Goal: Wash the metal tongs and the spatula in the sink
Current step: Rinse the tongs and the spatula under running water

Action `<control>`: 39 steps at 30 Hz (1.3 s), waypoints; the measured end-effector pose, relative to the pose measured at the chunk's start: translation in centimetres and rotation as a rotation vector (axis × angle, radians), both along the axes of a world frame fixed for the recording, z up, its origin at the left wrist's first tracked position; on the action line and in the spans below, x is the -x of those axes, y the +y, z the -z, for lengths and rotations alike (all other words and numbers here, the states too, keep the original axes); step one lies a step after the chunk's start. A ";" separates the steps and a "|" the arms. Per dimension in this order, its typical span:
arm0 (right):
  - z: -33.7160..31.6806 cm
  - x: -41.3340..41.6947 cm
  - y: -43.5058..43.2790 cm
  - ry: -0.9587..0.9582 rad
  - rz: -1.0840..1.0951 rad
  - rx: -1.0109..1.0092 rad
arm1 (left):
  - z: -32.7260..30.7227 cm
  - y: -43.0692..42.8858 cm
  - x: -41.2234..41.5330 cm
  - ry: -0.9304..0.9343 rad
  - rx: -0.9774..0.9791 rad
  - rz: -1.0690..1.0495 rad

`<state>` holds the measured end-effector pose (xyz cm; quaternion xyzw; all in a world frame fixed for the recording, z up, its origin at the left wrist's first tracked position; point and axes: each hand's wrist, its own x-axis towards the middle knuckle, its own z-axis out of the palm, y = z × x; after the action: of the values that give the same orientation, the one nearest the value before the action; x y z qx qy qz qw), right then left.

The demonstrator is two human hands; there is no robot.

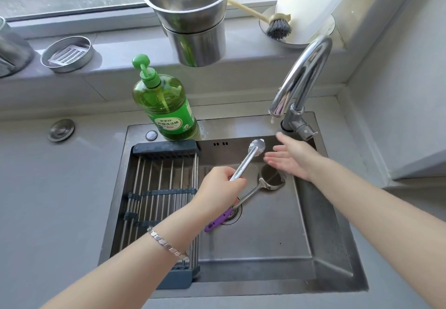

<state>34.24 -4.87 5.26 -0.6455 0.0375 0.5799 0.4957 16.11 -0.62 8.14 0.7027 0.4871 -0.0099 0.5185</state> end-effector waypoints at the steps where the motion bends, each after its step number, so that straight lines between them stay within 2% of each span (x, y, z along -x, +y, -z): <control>1: -0.5 1.5 0.1 0.090 0.019 -0.104 | 0.0 -0.3 0.2 0.008 -0.022 0.014; 4: -1.4 5.1 0.6 0.175 0.103 -0.288 | 0.2 -1.4 1.0 0.037 -0.086 0.041; 10: -1.6 6.9 1.8 0.092 0.175 -0.104 | 0.0 -2.5 3.1 0.046 -0.121 0.106; 16: -2.1 8.0 1.2 0.194 0.102 -0.264 | 0.0 -2.3 3.9 0.010 -0.063 0.060; 21: -2.6 6.8 1.4 0.004 0.135 -0.094 | -0.4 -2.6 3.9 -0.056 -0.007 0.103; 23: -2.8 6.9 1.6 0.070 0.178 -0.131 | -0.4 -2.4 3.8 -0.087 0.001 0.070; 26: -3.0 8.5 1.9 0.270 0.210 -0.280 | -0.1 -1.8 3.2 -0.124 0.019 0.007; 28: -2.9 9.5 2.0 0.333 0.186 -0.339 | 0.2 -1.6 2.3 -0.169 0.108 -0.039; 31: -2.8 9.1 2.1 0.260 0.159 -0.380 | 0.3 -1.0 0.5 -0.264 0.366 -0.182; 33: -2.6 8.0 1.8 0.225 0.164 -0.375 | 0.3 -0.6 -0.8 -0.273 0.462 -0.232; 37: -2.5 6.3 0.8 0.086 0.154 -0.339 | 0.6 0.4 -3.3 -0.110 0.497 -0.216; 39: -2.6 5.6 0.5 0.062 0.203 -0.304 | 0.6 0.6 -4.2 -0.097 0.461 -0.148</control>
<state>28.62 -4.37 7.82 -0.5379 0.0298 0.5456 0.6420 20.29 0.01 7.51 0.5278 0.4965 -0.0491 0.6874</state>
